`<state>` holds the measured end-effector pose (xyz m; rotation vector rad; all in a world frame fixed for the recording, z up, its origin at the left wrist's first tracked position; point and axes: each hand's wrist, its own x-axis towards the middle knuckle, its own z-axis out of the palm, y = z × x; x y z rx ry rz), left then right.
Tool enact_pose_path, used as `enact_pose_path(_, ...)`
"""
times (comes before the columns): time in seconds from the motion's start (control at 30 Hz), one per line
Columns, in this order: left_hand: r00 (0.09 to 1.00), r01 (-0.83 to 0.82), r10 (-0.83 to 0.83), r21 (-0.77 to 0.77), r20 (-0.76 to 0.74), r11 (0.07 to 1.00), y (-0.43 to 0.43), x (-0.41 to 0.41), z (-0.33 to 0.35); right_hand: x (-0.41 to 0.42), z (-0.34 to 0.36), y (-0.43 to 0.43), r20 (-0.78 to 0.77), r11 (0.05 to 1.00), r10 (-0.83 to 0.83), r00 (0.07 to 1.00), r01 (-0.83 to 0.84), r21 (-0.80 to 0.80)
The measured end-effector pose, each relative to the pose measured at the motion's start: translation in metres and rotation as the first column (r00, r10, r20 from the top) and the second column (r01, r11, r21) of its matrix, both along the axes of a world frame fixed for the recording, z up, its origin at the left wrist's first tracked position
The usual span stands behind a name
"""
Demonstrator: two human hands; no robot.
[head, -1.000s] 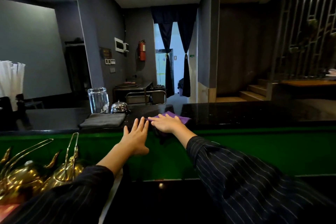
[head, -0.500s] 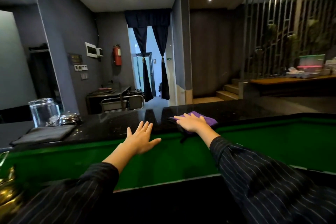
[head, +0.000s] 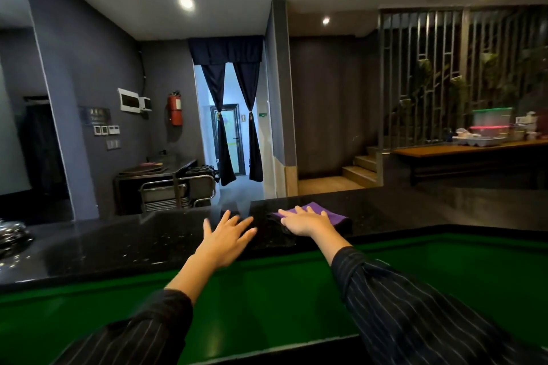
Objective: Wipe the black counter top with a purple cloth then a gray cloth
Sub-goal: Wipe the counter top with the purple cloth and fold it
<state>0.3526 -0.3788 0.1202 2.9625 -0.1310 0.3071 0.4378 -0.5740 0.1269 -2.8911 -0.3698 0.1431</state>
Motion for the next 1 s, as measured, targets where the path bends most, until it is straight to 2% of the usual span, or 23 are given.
enact_pose_path(0.2,0.993,-0.055,0.048,0.058,0.105,0.997,-0.006,0.008,-0.004,0.034,0.006,0.005,0.021,1.0,0.003,1.0,-0.003,-0.003)
enact_pose_path(0.43,0.999,-0.043,0.043,-0.001,0.018,0.999,-0.003,0.007,-0.002,0.028,0.004,0.005,0.035,0.999,0.042,0.999,-0.042,-0.004)
enact_pose_path(0.63,0.999,-0.037,0.035,-0.053,-0.037,0.998,0.002,0.002,-0.001,-0.003,0.004,-0.027,0.015,0.987,0.159,0.987,-0.159,-0.012)
enact_pose_path(0.83,1.0,-0.019,0.021,-0.077,0.019,0.997,-0.006,-0.003,-0.003,0.004,0.004,-0.09,-0.013,1.0,-0.022,1.0,0.022,-0.01)
enact_pose_path(1.0,0.998,-0.007,0.01,-0.049,0.055,0.999,-0.008,-0.003,-0.003,0.023,0.006,-0.085,0.003,0.981,-0.192,0.981,0.192,-0.023)
